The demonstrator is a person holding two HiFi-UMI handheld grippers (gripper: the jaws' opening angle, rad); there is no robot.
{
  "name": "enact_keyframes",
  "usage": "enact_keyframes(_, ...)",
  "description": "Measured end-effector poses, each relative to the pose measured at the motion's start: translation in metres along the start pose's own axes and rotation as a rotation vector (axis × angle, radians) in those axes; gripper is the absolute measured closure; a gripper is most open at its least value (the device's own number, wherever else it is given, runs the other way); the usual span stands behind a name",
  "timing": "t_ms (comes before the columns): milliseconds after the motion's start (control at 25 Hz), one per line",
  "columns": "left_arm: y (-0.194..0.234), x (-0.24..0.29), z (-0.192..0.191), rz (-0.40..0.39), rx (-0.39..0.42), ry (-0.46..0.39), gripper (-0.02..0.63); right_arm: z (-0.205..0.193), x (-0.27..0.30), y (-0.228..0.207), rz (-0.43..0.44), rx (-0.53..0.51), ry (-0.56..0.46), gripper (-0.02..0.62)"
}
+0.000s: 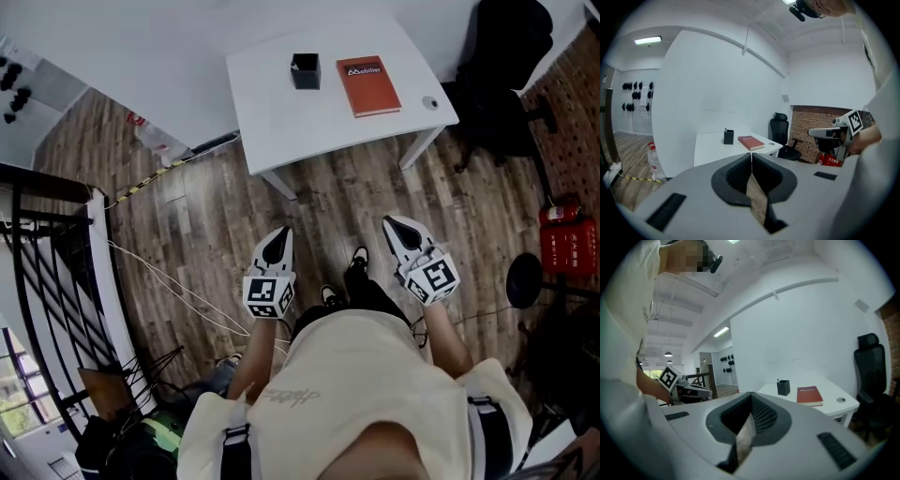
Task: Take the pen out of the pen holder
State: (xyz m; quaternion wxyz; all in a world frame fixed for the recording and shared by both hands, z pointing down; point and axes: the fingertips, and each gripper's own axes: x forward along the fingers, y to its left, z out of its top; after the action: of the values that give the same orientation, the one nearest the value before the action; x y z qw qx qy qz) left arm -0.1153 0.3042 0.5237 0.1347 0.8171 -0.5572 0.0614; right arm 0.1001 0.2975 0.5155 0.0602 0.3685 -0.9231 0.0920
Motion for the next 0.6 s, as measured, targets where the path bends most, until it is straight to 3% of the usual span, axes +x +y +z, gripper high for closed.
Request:
enact_keyframes(320, 0.011, 0.051, 0.046, 0.057, 0.039, -0.047, 0.586, 0.026, 0.036, -0.061, 0.045, -0.019, -0.054, 0.589)
enact_keyframes(600, 0.013, 0.081, 0.035, 0.114, 0.019, -0.005, 0.586, 0.022, 0.063, -0.095, 0.105, -0.029, -0.021, 0.589)
